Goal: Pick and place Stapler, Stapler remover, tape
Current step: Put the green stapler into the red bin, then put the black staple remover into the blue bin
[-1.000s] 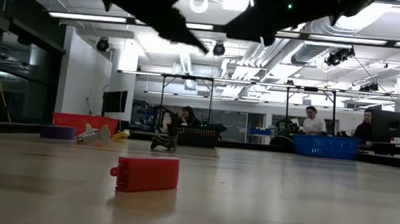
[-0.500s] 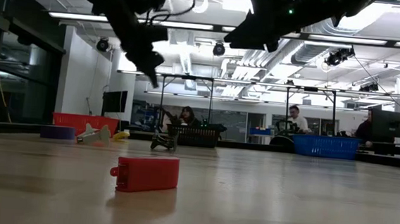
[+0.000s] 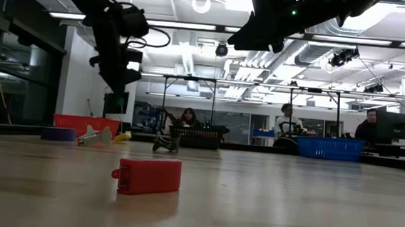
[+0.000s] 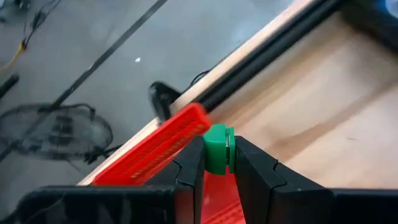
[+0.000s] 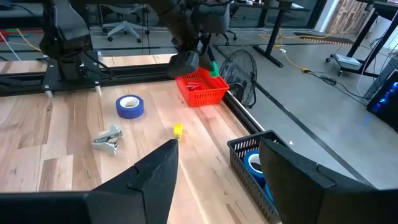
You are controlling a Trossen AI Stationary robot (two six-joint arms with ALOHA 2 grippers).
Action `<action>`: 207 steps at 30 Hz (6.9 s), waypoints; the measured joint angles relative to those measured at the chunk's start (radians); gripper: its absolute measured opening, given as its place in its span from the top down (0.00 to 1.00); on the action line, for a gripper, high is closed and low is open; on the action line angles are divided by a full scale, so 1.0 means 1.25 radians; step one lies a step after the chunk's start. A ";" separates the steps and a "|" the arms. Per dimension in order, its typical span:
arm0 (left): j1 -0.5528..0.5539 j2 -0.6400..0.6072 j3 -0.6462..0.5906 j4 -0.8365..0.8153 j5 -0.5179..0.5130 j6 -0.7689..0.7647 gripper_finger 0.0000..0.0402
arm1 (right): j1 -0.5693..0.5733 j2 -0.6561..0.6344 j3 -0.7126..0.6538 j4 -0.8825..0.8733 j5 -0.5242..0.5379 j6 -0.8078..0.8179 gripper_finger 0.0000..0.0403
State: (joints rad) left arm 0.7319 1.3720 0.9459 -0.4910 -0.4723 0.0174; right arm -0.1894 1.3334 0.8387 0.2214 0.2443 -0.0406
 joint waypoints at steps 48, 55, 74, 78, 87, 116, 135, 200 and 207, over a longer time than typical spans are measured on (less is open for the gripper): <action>0.106 0.161 -0.046 -0.035 -0.053 -0.108 0.51 | 0.000 0.000 0.000 -0.042 0.024 0.089 0.46; 0.106 0.161 -0.046 -0.027 -0.003 -0.100 0.50 | 0.000 0.000 0.000 -0.043 0.024 0.103 0.46; 0.106 0.038 -0.046 -0.028 0.086 -0.011 0.50 | 0.000 0.000 0.000 -0.061 0.024 0.110 0.46; 0.106 0.018 -0.045 -0.026 0.162 0.014 0.50 | 0.000 0.000 0.000 -0.061 0.024 0.110 0.46; 0.098 -0.037 -0.045 -0.019 0.240 0.033 0.50 | 0.000 -0.017 0.000 -0.070 0.032 0.157 0.47; -0.265 -0.054 -0.045 -0.004 0.205 -0.124 0.38 | -0.001 -0.148 0.000 -0.299 0.254 0.064 0.47; -0.679 -0.024 -0.045 0.031 -0.295 -0.549 0.15 | -0.001 -0.225 0.000 -0.441 0.298 0.025 0.46; -0.705 0.497 -0.043 0.379 -0.292 -0.842 0.02 | -0.001 -0.393 0.000 -0.522 0.291 -0.079 0.48; -0.704 0.495 -0.043 0.379 -0.269 -0.837 0.18 | -0.001 -0.393 0.000 -0.529 0.278 -0.079 0.48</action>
State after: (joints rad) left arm -0.1483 1.9911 0.8918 -0.0169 -0.8092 -1.0290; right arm -0.1902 0.8417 0.8383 -0.4400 0.5919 -0.1390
